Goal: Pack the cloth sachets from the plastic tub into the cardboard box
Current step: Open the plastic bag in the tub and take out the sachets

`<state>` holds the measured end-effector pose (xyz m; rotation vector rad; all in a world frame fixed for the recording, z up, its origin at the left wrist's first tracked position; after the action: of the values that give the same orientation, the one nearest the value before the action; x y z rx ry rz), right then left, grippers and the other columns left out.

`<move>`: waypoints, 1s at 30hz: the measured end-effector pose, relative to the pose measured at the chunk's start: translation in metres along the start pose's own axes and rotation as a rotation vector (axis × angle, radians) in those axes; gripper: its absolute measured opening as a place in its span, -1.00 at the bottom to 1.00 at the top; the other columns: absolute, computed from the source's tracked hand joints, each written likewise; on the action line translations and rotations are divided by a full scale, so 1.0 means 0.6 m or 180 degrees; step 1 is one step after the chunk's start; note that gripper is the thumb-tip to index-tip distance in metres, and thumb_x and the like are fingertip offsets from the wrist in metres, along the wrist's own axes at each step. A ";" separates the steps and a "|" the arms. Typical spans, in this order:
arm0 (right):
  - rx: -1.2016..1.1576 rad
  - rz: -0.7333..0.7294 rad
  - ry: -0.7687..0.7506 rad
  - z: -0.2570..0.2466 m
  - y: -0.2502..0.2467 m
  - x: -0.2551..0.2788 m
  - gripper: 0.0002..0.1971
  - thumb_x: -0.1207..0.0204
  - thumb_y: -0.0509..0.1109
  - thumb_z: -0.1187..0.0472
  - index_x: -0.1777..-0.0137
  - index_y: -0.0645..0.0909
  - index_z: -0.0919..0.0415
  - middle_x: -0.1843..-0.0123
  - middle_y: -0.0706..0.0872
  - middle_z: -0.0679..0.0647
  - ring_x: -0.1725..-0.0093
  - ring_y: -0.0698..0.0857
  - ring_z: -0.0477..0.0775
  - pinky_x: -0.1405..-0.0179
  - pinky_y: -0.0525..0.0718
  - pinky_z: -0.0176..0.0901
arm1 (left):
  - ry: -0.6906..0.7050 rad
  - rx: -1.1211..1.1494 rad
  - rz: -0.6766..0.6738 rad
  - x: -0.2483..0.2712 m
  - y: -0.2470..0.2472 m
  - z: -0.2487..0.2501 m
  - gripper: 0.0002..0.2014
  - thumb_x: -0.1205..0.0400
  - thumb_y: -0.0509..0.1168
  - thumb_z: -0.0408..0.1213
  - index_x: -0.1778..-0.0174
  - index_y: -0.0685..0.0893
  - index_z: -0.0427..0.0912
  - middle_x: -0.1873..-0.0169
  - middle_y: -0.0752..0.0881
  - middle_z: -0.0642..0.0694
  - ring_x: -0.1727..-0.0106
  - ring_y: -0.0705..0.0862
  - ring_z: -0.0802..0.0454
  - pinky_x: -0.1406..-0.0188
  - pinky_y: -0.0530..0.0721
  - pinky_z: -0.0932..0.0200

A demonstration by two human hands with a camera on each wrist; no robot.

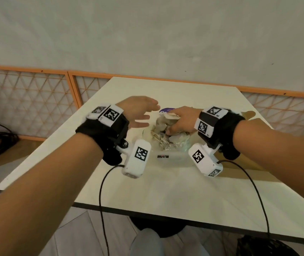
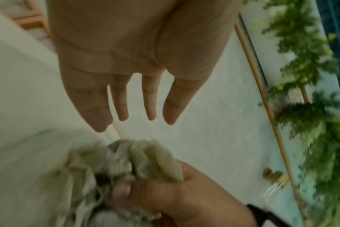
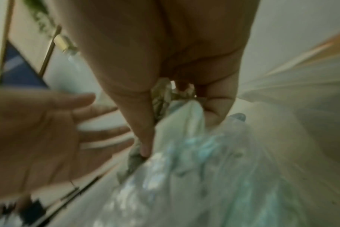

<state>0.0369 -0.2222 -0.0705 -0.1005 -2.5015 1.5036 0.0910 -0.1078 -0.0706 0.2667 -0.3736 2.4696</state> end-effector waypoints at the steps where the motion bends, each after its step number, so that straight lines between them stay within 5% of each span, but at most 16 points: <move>1: -0.0257 0.0073 0.0059 0.009 -0.006 -0.002 -0.65 -0.37 0.54 0.11 -0.11 0.64 0.21 0.25 0.63 -0.04 0.25 0.59 0.02 0.57 0.50 -0.47 | -0.0035 0.0196 -0.0044 0.001 0.007 -0.012 -0.85 -0.63 0.33 -0.25 -0.10 0.65 -0.03 -0.18 0.60 -0.05 -0.20 0.57 0.01 0.05 0.68 0.15; 4: -0.1216 0.0250 0.0254 0.036 -0.023 0.003 -0.64 -0.35 0.57 0.12 -0.08 0.65 0.28 0.22 0.64 0.14 0.30 0.59 0.09 0.47 0.56 -0.28 | -0.0175 0.0186 -0.0200 -0.001 0.028 -0.054 -0.86 -0.64 0.31 -0.20 -0.11 0.65 0.01 -0.16 0.60 -0.05 -0.25 0.55 0.03 0.04 0.66 0.14; 9: -0.2101 0.0224 0.0145 0.031 -0.041 0.014 -0.80 -0.41 0.51 0.24 -0.01 0.62 0.18 0.26 0.61 0.08 0.38 0.53 -0.02 0.58 0.50 -0.34 | -0.0331 0.0304 -0.0101 -0.004 0.032 -0.072 -0.66 -0.66 0.28 -0.04 -0.34 0.57 0.00 -0.28 0.59 -0.10 -0.30 0.55 -0.05 -0.16 0.62 0.02; 13: -0.2306 0.0283 0.0024 0.018 -0.057 0.016 -0.76 -0.44 0.48 0.26 -0.10 0.62 0.21 0.20 0.64 0.08 0.32 0.60 -0.02 0.52 0.56 -0.34 | -0.0009 0.0969 0.0197 0.002 0.015 -0.026 -0.46 -0.60 0.24 0.21 -0.46 0.46 0.06 -0.33 0.51 -0.13 -0.35 0.51 -0.11 -0.16 0.66 -0.06; 16: -0.2123 0.0265 -0.0099 -0.002 -0.050 0.012 -0.70 -0.43 0.50 0.26 -0.15 0.62 0.22 0.11 0.70 0.12 0.19 0.67 0.07 0.35 0.67 -0.23 | 0.0020 0.1402 -0.0045 0.010 0.036 -0.010 -0.48 -0.51 0.29 0.29 -0.30 0.55 0.11 -0.24 0.59 -0.14 -0.24 0.61 -0.17 -0.09 0.72 -0.15; 19: -0.2089 0.0003 -0.0219 -0.024 -0.029 0.007 -0.69 -0.44 0.45 0.38 -0.15 0.54 0.17 -0.01 0.70 0.16 0.05 0.73 0.15 0.07 0.76 -0.01 | 0.0015 0.1305 -0.0340 0.011 0.074 -0.013 -0.63 -0.57 0.32 0.14 -0.16 0.64 -0.01 -0.02 0.73 -0.13 0.00 0.74 -0.10 0.00 0.76 -0.05; 22: -0.1833 -0.0019 0.0011 -0.011 -0.028 0.012 -0.54 -0.44 0.47 0.36 -0.31 0.45 0.15 -0.02 0.61 0.13 0.05 0.68 0.12 -0.04 0.73 0.07 | -0.0186 0.1435 -0.0343 -0.005 0.088 -0.046 -0.87 -0.67 0.28 -0.21 -0.03 0.64 -0.17 0.09 0.73 -0.17 0.04 0.73 -0.07 0.13 0.74 0.09; 26: -0.0911 0.0404 -0.0067 0.010 -0.058 0.040 -0.63 -0.41 0.51 0.23 -0.19 0.55 0.19 0.02 0.65 0.10 0.12 0.65 0.04 0.18 0.71 -0.13 | -0.0404 0.1866 -0.0187 -0.025 0.082 -0.084 -0.86 -0.68 0.25 -0.34 -0.10 0.60 -0.27 0.09 0.70 -0.24 0.00 0.71 -0.20 0.35 0.76 0.16; 30: -0.0230 -0.0148 -0.0373 0.006 -0.013 0.075 -0.58 -0.27 0.58 -0.04 -0.09 0.58 0.00 0.09 0.62 -0.12 0.21 0.57 -0.10 0.20 0.52 -0.25 | -0.0416 0.1923 -0.0205 -0.029 0.084 -0.086 -0.92 -0.69 0.23 -0.34 0.00 0.60 -0.25 0.13 0.69 -0.21 0.14 0.70 -0.09 0.37 0.76 0.14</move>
<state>-0.0075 -0.2210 -0.0585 0.0347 -2.6308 1.4406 0.0689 -0.1393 -0.1340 0.6759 0.3382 2.4488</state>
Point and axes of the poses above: each hand's wrist, its own x-axis away from the middle knuckle, its own y-axis out of the palm, z = x × y, the point moved 10 cm from there along -x, towards the middle knuckle
